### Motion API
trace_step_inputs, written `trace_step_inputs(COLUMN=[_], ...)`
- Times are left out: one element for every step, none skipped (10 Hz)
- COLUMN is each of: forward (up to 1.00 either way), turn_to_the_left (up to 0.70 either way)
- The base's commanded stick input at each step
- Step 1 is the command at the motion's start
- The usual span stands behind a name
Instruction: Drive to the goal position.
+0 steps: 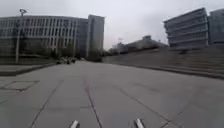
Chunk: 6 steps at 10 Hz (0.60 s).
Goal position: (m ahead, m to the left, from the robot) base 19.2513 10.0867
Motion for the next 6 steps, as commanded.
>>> trace_step_inputs(forward=[1.00, 1.00, 1.00, 1.00, 1.00, 1.00], turn_to_the_left=[0.00, 0.00, 0.00, 0.00, 0.00, 0.00])
